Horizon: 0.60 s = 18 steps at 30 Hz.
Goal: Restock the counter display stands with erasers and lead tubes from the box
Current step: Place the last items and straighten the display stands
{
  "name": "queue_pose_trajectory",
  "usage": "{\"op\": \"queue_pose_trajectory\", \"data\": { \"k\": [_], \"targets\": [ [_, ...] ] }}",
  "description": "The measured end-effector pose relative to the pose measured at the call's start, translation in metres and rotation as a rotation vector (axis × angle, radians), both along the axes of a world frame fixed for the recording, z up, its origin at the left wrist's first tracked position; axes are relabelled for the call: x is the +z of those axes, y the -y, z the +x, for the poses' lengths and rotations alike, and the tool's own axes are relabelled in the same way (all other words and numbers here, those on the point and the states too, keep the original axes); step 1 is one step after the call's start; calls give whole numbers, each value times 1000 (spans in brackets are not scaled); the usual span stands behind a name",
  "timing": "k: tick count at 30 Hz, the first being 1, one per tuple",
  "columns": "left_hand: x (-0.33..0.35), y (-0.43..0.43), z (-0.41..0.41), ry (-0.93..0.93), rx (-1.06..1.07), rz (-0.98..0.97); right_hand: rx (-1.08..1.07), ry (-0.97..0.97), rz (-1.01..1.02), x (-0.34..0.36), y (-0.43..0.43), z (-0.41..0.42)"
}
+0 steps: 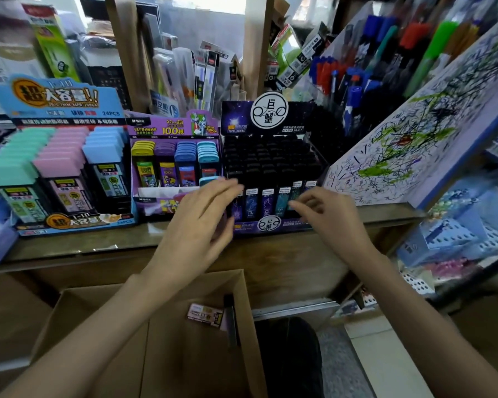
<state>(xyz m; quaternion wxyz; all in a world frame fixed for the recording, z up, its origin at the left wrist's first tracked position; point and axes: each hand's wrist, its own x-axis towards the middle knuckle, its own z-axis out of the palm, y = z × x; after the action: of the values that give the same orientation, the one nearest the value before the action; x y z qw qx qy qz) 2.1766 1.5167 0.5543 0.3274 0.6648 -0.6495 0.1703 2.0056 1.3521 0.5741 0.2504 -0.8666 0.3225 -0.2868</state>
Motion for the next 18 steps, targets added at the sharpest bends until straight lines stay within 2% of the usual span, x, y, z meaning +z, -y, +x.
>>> {"op": "queue_pose_trajectory", "data": {
  "k": [2, 6, 9, 12, 14, 18],
  "targets": [
    [-25, -21, -6, -49, -25, 40, 79, 8, -14, -15, -15, -12],
    [-95, -55, -20, -217, -21, 286, 187, -96, 138, -79, -43, -12],
    [-154, -73, -29, -493, 50, 493, 89, -108, 328, -143, -56, 4],
    [-202, -83, -26, -648, 154, 612, -75, -16, 626, -192, -69, 21],
    [-225, -82, -18, -660, 215, 661, -138, -5, 751, -216, -80, 30],
    [-260, -65, 2, -489, 231, 766, -79, -84, 725, -244, -97, 31]
  ]
}}
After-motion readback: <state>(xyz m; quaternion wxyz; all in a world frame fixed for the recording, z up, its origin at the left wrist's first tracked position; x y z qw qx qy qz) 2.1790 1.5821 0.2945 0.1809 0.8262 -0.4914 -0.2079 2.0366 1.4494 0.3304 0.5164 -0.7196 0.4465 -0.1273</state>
